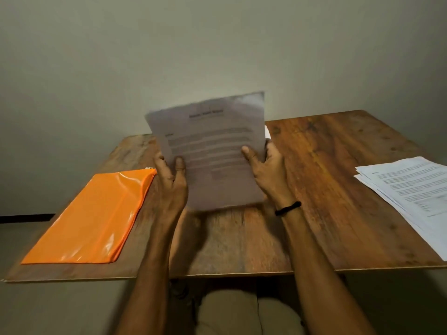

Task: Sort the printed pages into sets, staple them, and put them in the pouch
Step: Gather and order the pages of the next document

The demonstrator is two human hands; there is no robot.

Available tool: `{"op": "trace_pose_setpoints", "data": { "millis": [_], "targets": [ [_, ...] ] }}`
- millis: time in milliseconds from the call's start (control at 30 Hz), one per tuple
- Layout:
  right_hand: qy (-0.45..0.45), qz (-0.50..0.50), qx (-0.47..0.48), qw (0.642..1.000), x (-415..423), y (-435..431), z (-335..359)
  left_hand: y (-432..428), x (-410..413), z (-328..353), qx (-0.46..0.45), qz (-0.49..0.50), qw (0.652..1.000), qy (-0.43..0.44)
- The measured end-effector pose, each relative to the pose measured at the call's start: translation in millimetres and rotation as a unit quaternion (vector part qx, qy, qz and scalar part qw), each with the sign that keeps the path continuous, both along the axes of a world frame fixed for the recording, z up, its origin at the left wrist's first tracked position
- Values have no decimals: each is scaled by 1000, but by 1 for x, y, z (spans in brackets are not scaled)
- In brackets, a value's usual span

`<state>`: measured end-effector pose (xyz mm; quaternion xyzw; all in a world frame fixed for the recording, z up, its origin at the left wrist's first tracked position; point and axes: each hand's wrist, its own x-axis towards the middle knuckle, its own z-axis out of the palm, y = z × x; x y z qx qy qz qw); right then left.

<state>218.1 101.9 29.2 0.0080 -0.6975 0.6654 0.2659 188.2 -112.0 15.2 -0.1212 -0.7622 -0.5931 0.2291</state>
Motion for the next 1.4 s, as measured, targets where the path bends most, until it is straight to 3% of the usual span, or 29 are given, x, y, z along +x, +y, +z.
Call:
{"op": "trace_pose_setpoints", "data": {
  "millis": [233, 467, 733, 967, 1167, 1400],
  "targets": [
    [-51, 4, 29, 998, 2, -14, -36, 12, 8, -34, 12, 37, 998, -46],
    [-6, 6, 31, 999, 0, -12, -36, 16, 2, -33, 13, 85, 996, 6],
    [-41, -23, 57, 997, 3, -18, -58, 18, 13, -46, 17, 111, 993, -24],
    [-76, -32, 68, 994, 14, -11, -62, 15, 19, -47, 14, 103, 994, -26],
    [-54, 33, 48, 997, 10, 10, -41, 10, 18, -45, 6, 104, 994, -32],
    [-63, 29, 46, 996, 5, 14, -41, 8, 25, -36, 74, 57, 995, -44]
  ]
}}
